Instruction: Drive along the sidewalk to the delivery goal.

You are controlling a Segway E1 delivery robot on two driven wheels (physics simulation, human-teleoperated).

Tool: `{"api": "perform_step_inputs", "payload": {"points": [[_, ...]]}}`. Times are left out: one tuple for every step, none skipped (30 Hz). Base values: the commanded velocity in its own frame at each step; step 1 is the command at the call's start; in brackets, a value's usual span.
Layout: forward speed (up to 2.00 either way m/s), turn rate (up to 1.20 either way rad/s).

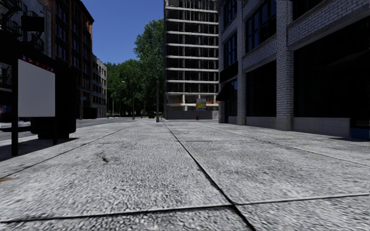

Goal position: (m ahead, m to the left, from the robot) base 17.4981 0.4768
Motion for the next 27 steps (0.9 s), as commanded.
{"api": "perform_step_inputs", "payload": {"points": [[2.00, 0.24], [2.00, 0.24], [2.00, 0.24], [2.00, 0.24], [2.00, 0.24], [2.00, 0.24], [2.00, 0.24], [2.00, 0.24], [2.00, 0.18], [2.00, 0.01], [2.00, 0.00], [2.00, 0.00], [2.00, 0.00], [2.00, 0.00], [2.00, 0.00], [2.00, 0.00], [2.00, 0.00], [2.00, 0.00], [2.00, 0.00], [2.00, 0.00], [2.00, 0.00], [2.00, 0.00], [2.00, 0.00], [2.00, 0.00], [2.00, 0.00], [2.00, 0.00], [2.00, 0.00]]}}
